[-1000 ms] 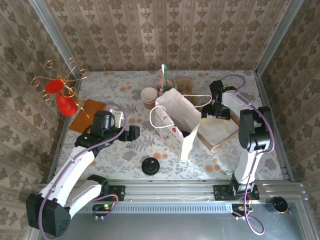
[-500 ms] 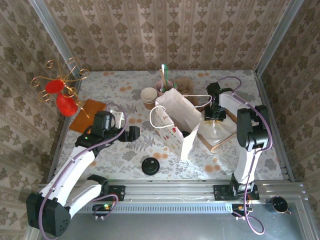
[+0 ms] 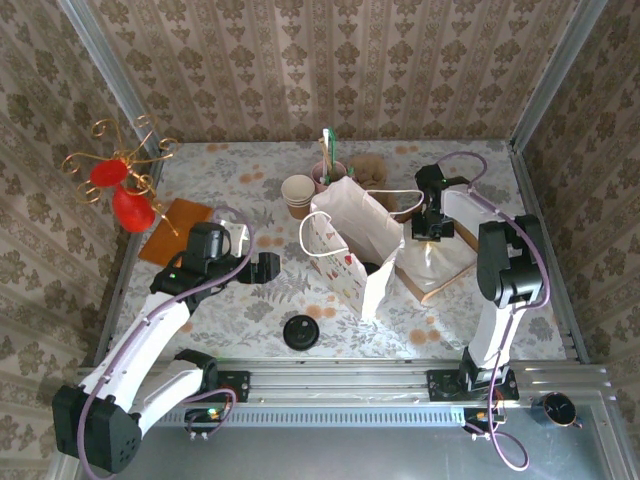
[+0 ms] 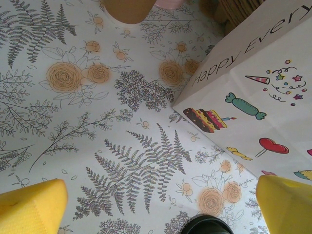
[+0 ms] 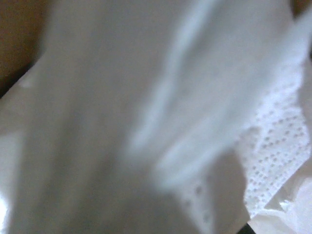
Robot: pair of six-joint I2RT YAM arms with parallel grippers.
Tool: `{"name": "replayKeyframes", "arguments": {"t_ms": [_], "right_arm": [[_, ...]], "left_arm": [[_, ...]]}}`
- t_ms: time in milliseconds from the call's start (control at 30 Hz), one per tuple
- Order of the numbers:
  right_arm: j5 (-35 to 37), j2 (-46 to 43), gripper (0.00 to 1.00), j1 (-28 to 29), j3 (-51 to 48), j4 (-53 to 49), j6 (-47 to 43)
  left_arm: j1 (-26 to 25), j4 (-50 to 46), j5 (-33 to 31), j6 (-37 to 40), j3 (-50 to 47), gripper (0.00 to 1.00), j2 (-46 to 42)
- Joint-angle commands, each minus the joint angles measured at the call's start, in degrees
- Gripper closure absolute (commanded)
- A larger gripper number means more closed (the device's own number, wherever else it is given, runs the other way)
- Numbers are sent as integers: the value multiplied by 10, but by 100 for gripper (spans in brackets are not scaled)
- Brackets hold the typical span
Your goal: Pack the takeout coffee
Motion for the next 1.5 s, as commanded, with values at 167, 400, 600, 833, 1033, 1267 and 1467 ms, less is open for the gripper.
{"name": "replayKeyframes", "arguments": {"t_ms": [167,400,600,833,1033,1267,1467], "right_arm": [[21,-124,96,0,-3,-40,15],[-9,-174,96,-22,-3,-61,16],[-22,-218,96,-42,-12,-61,31],[-22,-291,96,-49,9,-80,42],[-24,-362,98,-61,8,-79,53],[-36,-425,98,-73,50,-58,70],[-118,-446,98,-73,89,-31,90]], "left_arm": [[4,-2,10,-15,-3,0,-4],[6,13,22,-37,-5,0,-33],[17,21,28,-57,0,0,-77],[48,43,85,-96,6,0,-91],[64,56,97,-120,-6,0,-112],[89,95,124,-166,-11,0,-125],[101,119,138,-201,-6,0,-135]]}}
